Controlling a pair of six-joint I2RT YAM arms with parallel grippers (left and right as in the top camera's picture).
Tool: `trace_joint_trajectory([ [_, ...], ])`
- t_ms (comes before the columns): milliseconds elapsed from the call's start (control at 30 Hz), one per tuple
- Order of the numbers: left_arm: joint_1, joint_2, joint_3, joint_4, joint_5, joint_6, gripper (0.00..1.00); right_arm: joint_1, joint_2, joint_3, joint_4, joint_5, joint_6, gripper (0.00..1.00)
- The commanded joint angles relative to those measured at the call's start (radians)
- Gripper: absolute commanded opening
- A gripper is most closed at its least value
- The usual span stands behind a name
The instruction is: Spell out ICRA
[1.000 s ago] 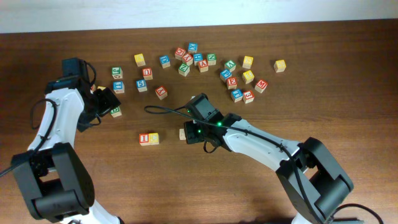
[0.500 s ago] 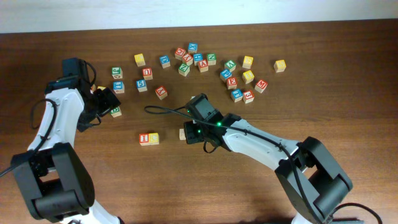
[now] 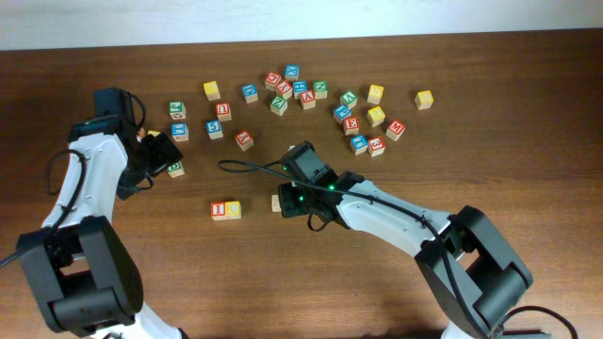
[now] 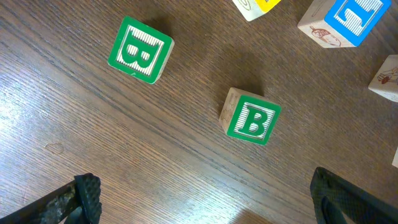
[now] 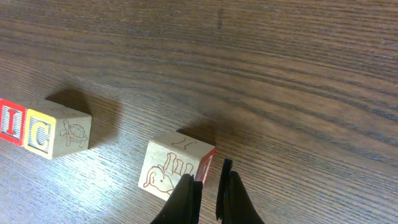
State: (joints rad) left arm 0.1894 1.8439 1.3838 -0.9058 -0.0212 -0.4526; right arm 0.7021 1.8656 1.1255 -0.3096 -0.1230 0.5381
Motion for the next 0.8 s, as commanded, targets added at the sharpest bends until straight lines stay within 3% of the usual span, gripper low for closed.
trace_joint_trajectory([
  [0,0.003,0.003,0.009,-0.001,0.007,0.005,0.99,0.015,0.009,0.01,0.003,-0.009,-0.006,0.05],
  [767,0.003,0.003,0.009,-0.001,0.007,0.005,0.99,0.024,0.055,0.01,0.002,0.03,-0.006,0.06],
])
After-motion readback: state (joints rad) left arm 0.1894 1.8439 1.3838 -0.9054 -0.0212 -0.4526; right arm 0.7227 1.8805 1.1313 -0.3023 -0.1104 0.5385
